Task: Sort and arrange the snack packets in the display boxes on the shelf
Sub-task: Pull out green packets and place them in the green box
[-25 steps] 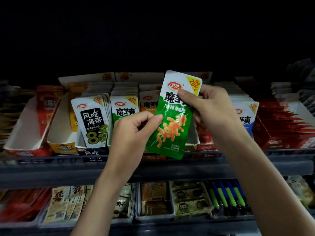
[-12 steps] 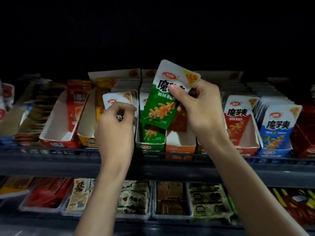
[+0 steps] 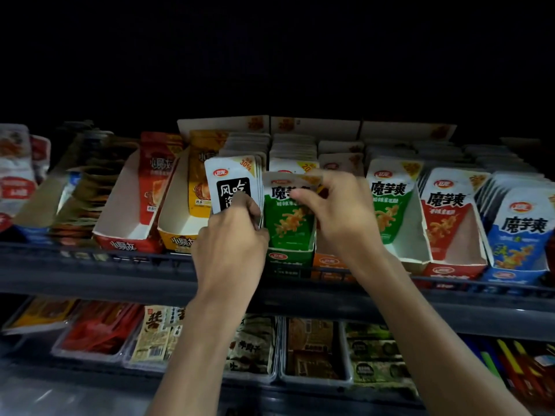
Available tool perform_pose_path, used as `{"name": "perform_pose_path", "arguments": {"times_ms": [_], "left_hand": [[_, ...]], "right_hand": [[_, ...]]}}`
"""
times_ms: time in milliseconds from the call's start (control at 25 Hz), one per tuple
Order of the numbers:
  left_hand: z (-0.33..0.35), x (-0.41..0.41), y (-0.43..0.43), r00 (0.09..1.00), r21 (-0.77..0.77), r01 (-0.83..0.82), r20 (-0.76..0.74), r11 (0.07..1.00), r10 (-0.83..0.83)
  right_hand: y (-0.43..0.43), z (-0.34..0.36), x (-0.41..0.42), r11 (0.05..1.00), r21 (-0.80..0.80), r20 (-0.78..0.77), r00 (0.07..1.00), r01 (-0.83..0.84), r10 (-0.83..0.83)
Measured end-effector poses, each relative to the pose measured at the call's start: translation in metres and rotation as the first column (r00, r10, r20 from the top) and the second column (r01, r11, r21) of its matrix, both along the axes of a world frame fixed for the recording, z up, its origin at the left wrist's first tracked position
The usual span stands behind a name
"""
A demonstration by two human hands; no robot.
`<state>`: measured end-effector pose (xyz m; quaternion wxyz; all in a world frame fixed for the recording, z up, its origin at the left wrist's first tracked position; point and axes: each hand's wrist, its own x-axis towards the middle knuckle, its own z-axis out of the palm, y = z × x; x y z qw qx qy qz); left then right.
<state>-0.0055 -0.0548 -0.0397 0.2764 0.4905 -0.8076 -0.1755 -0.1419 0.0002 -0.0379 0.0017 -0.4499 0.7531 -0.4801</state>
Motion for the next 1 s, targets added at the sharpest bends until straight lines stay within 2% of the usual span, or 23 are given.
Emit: {"name": "perform_pose_path", "arguments": {"times_ms": [160, 440, 840, 920, 1000], "left_hand": [[-0.002, -0.001, 0.001, 0.998, -0.077, 0.061, 0.021, 0.995, -0.059], [-0.012, -0.005, 0.002, 0.966, -0.200, 0.165, 0.228, 0.966, -0.118], [-0.014, -0.007, 0.002, 0.964, -0.235, 0.155, 0.249, 0.960, -0.095], [-0.015, -0.007, 0.002, 0.965, -0.231, 0.153, 0.246, 0.961, -0.095], [-0.015, -0.008, 0.002, 0.963, -0.230, 0.153, 0.252, 0.961, -0.093]], "right_hand": [[-0.005, -0.009, -0.003, 1.000, 0.026, -0.125, 0.992, 0.007, -0.003], [-0.008, -0.006, -0.002, 0.974, 0.107, -0.299, 0.941, 0.201, -0.161], [-0.003, -0.008, -0.001, 0.986, -0.014, -0.024, 0.986, 0.167, -0.167], [-0.003, -0.009, -0.003, 0.985, -0.009, -0.008, 0.985, 0.170, -0.170], [-0.004, -0.010, -0.004, 0.983, 0.026, -0.064, 0.982, 0.180, -0.179]]}}
